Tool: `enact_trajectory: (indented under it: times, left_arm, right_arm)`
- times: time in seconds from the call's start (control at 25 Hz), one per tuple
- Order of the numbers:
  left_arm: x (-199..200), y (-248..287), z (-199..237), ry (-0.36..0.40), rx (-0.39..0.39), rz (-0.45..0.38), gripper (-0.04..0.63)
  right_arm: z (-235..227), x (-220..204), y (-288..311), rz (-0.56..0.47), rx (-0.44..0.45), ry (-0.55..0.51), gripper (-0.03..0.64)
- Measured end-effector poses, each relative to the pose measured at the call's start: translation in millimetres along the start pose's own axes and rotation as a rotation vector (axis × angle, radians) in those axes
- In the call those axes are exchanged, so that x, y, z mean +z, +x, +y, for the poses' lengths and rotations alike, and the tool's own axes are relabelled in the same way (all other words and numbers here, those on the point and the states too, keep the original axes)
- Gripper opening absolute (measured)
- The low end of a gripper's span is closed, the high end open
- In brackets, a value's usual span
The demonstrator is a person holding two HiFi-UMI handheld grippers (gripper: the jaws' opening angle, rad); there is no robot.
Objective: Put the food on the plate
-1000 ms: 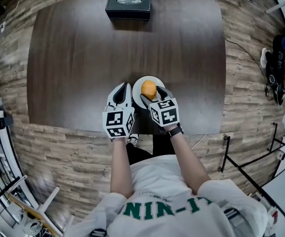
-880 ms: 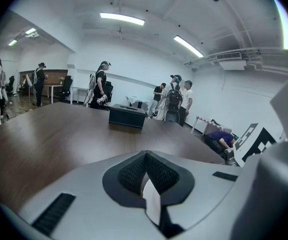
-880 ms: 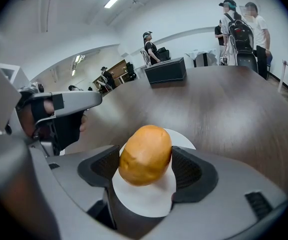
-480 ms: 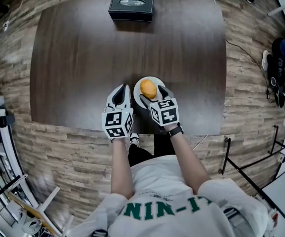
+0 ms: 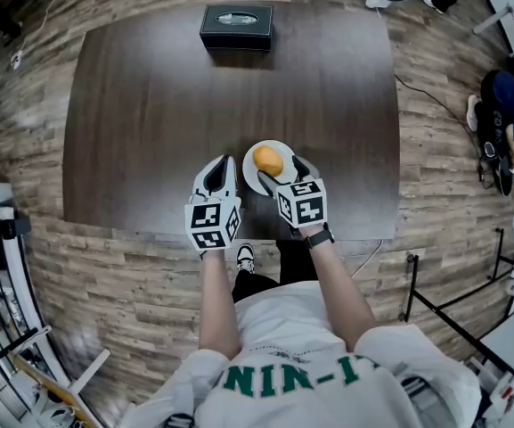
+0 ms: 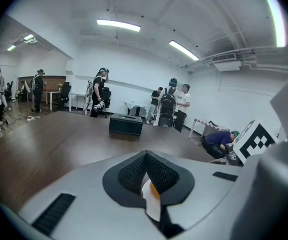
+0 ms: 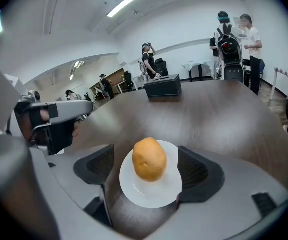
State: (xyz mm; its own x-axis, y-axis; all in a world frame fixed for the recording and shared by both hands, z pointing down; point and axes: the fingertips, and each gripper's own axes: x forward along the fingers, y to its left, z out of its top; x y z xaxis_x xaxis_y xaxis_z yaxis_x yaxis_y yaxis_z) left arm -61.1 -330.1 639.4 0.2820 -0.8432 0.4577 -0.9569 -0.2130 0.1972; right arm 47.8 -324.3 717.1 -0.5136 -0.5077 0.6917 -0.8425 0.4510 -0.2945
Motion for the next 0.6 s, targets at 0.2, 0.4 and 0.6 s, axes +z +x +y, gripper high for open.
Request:
enact_trajectory:
  times: [0.2,0.4,0.6]
  left_arm:
    - [17,-16,-9,0.026,-0.023,-0.040,0.014]
    - [32,-39,-20,0.041,-0.045,-0.066,0.014]
    - [55,-58,-29,0.071,-0.059,-0.105,0.014]
  right_arm:
    - [2,14,-26,-0.062,-0.031,0.002,0.388]
    - [6,26,-60,-0.118,-0.063,0.001,0.362]
    - [5,46,-92,-0.199,-0.095,0.004,0.327]
